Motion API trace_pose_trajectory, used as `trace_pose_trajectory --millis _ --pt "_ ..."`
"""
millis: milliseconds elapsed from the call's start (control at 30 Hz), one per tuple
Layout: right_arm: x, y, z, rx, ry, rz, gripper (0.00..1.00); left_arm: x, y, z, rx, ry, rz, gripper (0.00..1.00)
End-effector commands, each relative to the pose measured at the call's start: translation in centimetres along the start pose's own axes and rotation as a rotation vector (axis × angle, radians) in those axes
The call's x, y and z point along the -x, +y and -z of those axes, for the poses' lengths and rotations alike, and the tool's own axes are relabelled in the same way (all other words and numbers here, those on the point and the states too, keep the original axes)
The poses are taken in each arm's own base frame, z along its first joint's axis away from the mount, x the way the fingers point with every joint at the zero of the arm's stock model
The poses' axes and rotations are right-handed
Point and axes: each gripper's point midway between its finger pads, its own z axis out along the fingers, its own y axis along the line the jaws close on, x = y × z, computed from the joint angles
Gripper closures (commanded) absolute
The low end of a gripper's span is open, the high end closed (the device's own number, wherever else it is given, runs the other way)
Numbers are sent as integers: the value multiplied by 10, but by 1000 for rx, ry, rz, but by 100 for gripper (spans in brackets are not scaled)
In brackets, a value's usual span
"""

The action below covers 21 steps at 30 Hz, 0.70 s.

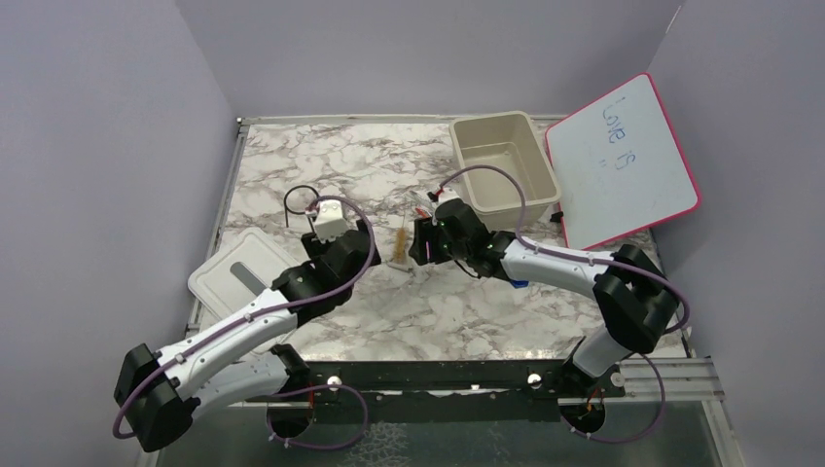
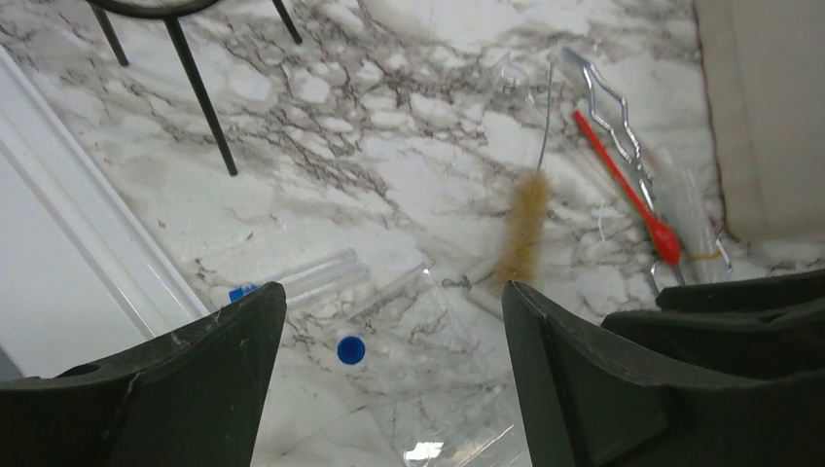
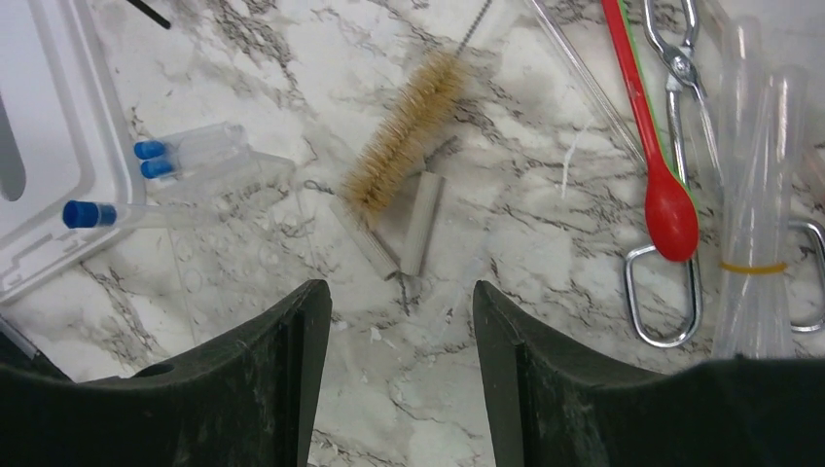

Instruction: Organize the chemistry lab equipment

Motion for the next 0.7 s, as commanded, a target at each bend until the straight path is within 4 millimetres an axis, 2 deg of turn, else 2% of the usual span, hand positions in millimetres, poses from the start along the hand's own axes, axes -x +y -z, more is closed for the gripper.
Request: trace_pose_trajectory --millis 0,100,267,500,667 --pt "13 19 -5 83 25 108 40 36 2 1 -3 -5 22 18" --pt "15 32 -14 134 65 153 40 44 9 -13 -20 64 59 25" --pt "19 46 -40 166 125 179 43 37 21 -36 -26 181 106 35" --pt "23 60 -76 183 179 167 48 -1 45 -55 39 311 134 50" --pt "16 63 -90 202 206 166 48 -36 57 -60 98 394 144 57"
